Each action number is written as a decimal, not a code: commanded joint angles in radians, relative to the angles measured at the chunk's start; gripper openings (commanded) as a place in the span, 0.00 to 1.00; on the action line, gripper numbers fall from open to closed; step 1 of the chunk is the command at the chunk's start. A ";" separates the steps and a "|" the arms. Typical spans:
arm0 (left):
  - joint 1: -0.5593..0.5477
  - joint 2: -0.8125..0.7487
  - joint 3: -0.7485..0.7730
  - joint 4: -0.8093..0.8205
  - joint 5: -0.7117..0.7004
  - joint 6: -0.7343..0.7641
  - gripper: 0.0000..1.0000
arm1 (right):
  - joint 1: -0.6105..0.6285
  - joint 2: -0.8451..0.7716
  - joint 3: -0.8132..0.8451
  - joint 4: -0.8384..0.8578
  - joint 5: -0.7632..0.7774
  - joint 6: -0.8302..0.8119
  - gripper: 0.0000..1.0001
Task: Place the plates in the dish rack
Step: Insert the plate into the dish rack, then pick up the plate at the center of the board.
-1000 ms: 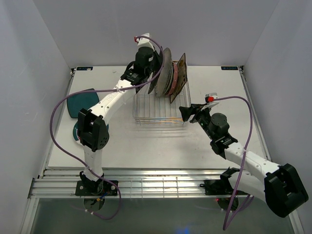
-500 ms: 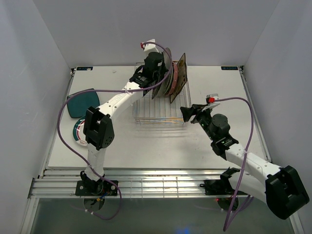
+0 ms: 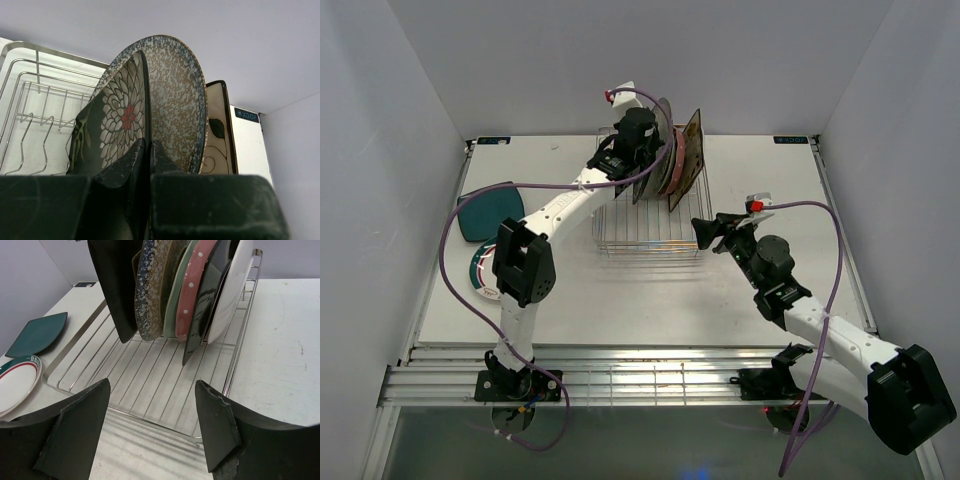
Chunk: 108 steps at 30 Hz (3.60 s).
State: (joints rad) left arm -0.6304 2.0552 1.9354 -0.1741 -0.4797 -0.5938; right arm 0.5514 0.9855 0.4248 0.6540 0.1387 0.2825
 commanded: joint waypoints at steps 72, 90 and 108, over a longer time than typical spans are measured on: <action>0.149 -0.193 -0.222 0.331 0.268 0.018 0.58 | 0.001 -0.051 -0.023 0.010 0.052 -0.020 0.75; 0.189 -0.598 -0.686 0.447 0.273 0.192 0.98 | 0.001 -0.044 -0.018 0.009 0.030 -0.009 0.76; 0.227 -0.662 -0.909 0.443 -0.043 0.695 0.98 | 0.001 0.005 0.003 0.024 -0.004 0.007 0.76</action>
State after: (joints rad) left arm -0.4320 1.3800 1.0569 0.2653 -0.4355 0.0078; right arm 0.5514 0.9833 0.4091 0.6312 0.1459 0.2840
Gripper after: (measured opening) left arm 0.979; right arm 0.755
